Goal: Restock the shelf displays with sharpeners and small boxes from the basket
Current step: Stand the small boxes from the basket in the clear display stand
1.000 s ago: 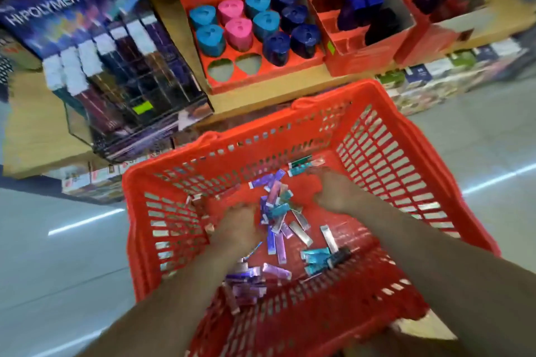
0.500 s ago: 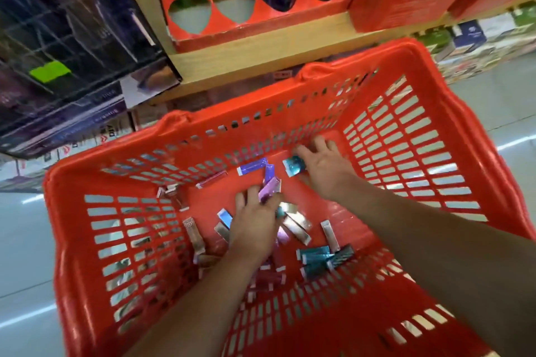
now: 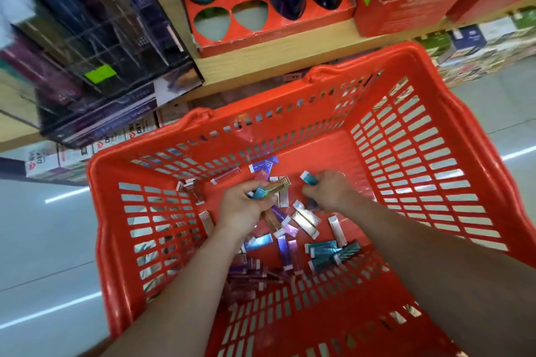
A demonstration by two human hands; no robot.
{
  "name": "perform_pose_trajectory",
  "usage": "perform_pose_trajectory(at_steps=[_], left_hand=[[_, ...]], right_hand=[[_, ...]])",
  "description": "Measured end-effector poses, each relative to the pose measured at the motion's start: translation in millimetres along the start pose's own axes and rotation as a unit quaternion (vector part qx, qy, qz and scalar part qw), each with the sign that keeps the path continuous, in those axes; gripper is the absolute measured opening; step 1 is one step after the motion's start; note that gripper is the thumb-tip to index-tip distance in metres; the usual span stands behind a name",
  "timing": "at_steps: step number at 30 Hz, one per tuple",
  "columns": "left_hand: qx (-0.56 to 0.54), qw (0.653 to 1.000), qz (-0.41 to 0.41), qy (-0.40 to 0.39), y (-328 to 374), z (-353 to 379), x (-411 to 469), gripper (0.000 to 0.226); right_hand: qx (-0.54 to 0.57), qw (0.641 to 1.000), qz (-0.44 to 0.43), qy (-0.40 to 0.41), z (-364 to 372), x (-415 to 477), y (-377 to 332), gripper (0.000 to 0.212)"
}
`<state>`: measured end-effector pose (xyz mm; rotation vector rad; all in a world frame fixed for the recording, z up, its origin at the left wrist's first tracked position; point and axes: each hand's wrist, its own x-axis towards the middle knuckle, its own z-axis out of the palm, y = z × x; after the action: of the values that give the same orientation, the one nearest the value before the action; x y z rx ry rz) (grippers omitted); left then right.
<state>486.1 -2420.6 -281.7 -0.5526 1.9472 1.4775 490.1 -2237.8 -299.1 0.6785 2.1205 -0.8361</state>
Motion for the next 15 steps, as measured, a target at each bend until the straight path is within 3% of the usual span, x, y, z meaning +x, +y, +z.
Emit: perform_pose_trajectory(at_steps=[1, 2, 3, 5, 8, 12, 15], left_hand=[[-0.008, 1.0, 0.005, -0.01, 4.2, -2.9, -3.6, 0.025], [-0.024, 1.0, 0.012, -0.015, 7.5, -5.0, -7.5, 0.026], [-0.044, 0.999, 0.016, -0.016, 11.4, -6.4, -11.4, 0.028], [-0.084, 0.996, 0.029, -0.015, 19.6, -6.9, -19.9, 0.03], [-0.114, 0.991, 0.071, -0.007, 36.6, -6.7, -37.7, 0.027], [-0.092, 0.982, 0.162, 0.023, 61.9, -6.9, -67.7, 0.025], [-0.107, 0.978, 0.179, 0.025, 82.0, -5.9, -94.3, 0.022]], right_hand=[[0.189, 0.98, 0.037, -0.049, 0.4, -7.6, -1.1, 0.028], [0.331, 0.937, 0.062, -0.097, -0.1, -17.4, -3.2, 0.022], [0.414, 0.898, 0.063, -0.131, -1.3, -26.8, -5.3, 0.016], [0.446, 0.878, 0.035, -0.172, -3.6, -48.0, -13.5, 0.008], [0.436, 0.88, -0.008, -0.187, -9.2, -79.1, -29.7, 0.008], [0.529, 0.799, -0.053, -0.281, -21.3, -117.3, -43.5, 0.024], [0.523, 0.792, -0.124, -0.29, -31.7, -145.6, -51.9, 0.029]])
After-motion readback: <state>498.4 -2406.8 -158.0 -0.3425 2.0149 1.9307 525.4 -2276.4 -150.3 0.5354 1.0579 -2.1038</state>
